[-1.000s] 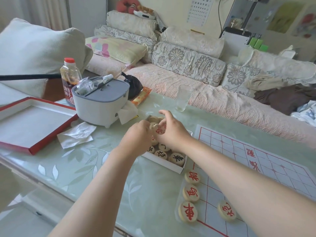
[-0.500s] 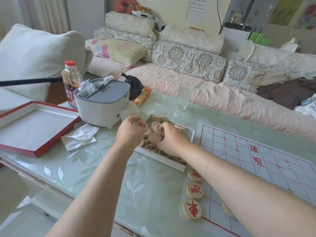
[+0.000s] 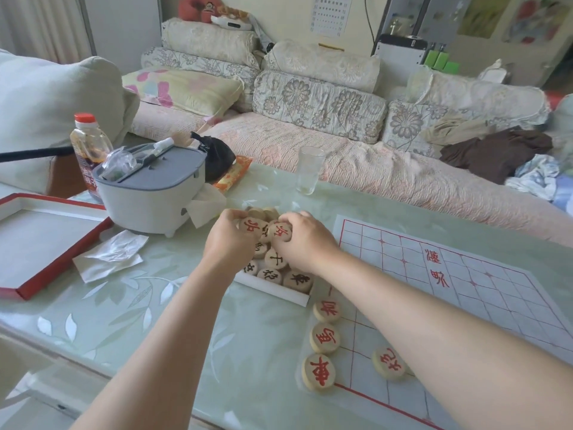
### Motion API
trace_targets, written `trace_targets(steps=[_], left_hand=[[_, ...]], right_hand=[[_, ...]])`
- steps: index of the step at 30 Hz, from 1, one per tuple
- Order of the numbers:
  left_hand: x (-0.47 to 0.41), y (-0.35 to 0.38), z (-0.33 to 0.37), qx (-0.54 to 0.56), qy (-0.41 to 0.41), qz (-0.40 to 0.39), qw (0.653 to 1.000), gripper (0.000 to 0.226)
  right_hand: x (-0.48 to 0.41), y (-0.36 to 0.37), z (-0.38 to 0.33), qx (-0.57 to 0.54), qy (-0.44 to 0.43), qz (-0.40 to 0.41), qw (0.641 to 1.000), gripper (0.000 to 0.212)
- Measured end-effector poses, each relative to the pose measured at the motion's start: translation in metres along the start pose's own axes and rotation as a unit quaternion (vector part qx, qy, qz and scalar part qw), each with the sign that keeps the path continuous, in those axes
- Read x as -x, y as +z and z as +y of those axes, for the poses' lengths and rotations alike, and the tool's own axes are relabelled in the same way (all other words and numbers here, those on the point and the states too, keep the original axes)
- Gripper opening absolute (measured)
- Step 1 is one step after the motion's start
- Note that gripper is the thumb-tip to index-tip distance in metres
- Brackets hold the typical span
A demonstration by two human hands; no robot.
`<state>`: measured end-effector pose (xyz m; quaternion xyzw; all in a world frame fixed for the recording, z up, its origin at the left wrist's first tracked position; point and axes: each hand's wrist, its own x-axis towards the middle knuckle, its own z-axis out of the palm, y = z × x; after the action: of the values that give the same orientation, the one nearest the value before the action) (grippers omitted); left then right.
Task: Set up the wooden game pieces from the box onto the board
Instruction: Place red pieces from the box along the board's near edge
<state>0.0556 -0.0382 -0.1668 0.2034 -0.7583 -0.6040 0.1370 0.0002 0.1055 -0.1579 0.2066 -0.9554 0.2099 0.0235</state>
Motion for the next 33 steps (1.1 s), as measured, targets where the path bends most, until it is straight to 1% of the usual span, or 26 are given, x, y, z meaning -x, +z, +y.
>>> trace_targets(steps=[4, 8, 11, 13, 14, 18, 21, 23, 25, 26, 27, 28, 29, 30, 31, 32, 33], left_hand=[[0.013, 0.034, 0.014, 0.000, 0.040, -0.030, 0.999, 0.029], [0.030, 0.079, 0.027, -0.053, 0.087, -0.111, 0.989, 0.032], [0.040, 0.115, 0.033, -0.105, 0.116, -0.143, 0.977, 0.028], [0.047, 0.136, 0.033, -0.123, 0.131, -0.163, 0.970, 0.024], [0.050, 0.145, 0.032, -0.130, 0.137, -0.176, 0.966, 0.025], [0.060, 0.167, 0.030, -0.167, 0.137, -0.210, 0.953, 0.027], [0.066, 0.177, 0.032, -0.172, 0.141, -0.227, 0.948, 0.019], [0.071, 0.180, 0.033, -0.161, 0.131, -0.246, 0.947, 0.018], [0.075, 0.184, 0.033, -0.134, 0.112, -0.264, 0.949, 0.025], [0.077, 0.185, 0.033, -0.127, 0.104, -0.267, 0.950, 0.023], [0.077, 0.187, 0.031, -0.126, 0.098, -0.267, 0.950, 0.017], [0.077, 0.190, 0.030, -0.120, 0.095, -0.267, 0.951, 0.007], [0.077, 0.192, 0.030, -0.113, 0.093, -0.266, 0.953, 0.005], [0.078, 0.193, 0.029, -0.099, 0.087, -0.263, 0.956, 0.008], [0.078, 0.194, 0.030, -0.087, 0.079, -0.262, 0.958, 0.003], [0.078, 0.195, 0.030, -0.075, 0.068, -0.257, 0.961, 0.006], [0.079, 0.197, 0.032, -0.065, 0.058, -0.254, 0.963, 0.015]], right_hand=[[0.014, -0.038, 0.054, -0.006, 0.039, 0.022, 0.999, 0.047], [0.037, -0.070, 0.121, 0.014, 0.115, 0.032, 0.993, 0.039], [0.060, -0.086, 0.160, 0.005, 0.151, 0.018, 0.988, 0.029], [0.075, -0.093, 0.178, -0.005, 0.154, 0.001, 0.988, 0.021], [0.082, -0.095, 0.184, -0.009, 0.154, -0.011, 0.988, 0.021], [0.102, -0.092, 0.203, -0.012, 0.141, -0.050, 0.989, 0.028], [0.109, -0.090, 0.212, -0.021, 0.139, -0.064, 0.988, 0.029], [0.111, -0.089, 0.216, -0.015, 0.133, -0.073, 0.988, 0.030], [0.114, -0.088, 0.218, -0.015, 0.127, -0.082, 0.988, 0.034], [0.114, -0.087, 0.218, -0.014, 0.126, -0.086, 0.988, 0.037], [0.115, -0.086, 0.219, -0.009, 0.123, -0.089, 0.988, 0.043], [0.116, -0.087, 0.220, 0.000, 0.120, -0.090, 0.989, 0.050], [0.116, -0.089, 0.219, 0.008, 0.115, -0.087, 0.989, 0.057], [0.117, -0.090, 0.219, 0.010, 0.108, -0.080, 0.991, 0.061], [0.117, -0.092, 0.217, 0.000, 0.099, -0.070, 0.993, 0.062], [0.117, -0.094, 0.215, -0.023, 0.086, -0.059, 0.994, 0.062], [0.117, -0.094, 0.212, -0.051, 0.069, -0.048, 0.995, 0.061]])
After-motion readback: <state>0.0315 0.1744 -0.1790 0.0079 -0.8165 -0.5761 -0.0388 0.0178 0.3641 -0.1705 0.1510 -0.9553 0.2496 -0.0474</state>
